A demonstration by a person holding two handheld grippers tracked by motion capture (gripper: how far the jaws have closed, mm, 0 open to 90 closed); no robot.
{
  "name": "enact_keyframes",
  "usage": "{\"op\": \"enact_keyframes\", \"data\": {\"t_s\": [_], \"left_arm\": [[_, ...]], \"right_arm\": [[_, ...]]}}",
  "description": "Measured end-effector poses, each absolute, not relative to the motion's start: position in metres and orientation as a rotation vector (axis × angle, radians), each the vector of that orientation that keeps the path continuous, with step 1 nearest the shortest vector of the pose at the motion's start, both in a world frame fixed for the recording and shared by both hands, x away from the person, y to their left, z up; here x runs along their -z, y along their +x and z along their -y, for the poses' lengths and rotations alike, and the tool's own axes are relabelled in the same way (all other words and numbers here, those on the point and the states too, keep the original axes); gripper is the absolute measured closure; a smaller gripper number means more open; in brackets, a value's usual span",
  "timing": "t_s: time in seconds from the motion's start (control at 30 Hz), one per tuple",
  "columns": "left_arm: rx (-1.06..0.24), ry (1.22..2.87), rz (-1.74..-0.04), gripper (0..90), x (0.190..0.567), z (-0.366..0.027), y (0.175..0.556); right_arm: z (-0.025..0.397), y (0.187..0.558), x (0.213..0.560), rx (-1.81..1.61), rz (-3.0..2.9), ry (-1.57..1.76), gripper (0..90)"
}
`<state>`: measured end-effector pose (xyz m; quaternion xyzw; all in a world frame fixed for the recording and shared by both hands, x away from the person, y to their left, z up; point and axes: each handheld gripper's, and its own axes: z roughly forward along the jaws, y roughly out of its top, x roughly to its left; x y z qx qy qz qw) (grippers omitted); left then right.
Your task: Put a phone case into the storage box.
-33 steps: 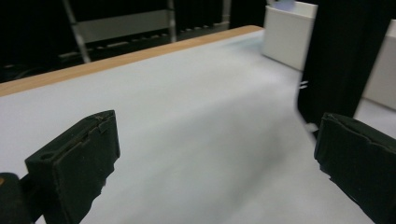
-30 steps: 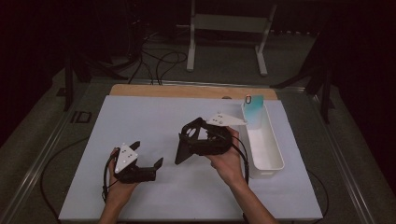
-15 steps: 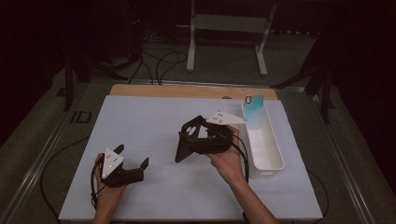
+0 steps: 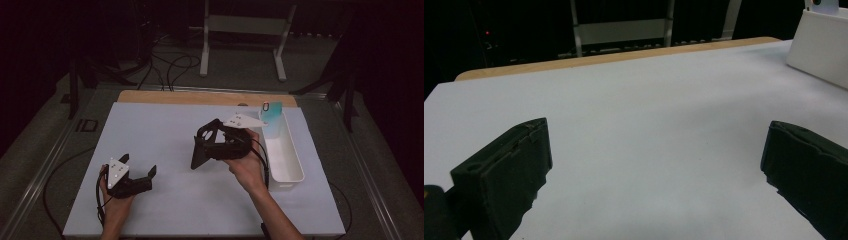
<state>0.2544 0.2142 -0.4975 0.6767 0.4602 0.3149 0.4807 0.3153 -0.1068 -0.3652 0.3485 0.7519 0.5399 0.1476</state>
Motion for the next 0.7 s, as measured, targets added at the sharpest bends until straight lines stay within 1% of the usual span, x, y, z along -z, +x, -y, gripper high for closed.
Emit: {"op": "enact_keyframes", "data": {"t_s": [0.7], "left_arm": [[-0.776,1.640,-1.146,0.7,0.498,-0.214,0.255]], "right_arm": [[0.123,0.332,0.357,-1.507,-2.122,1.045,13.3]]}}
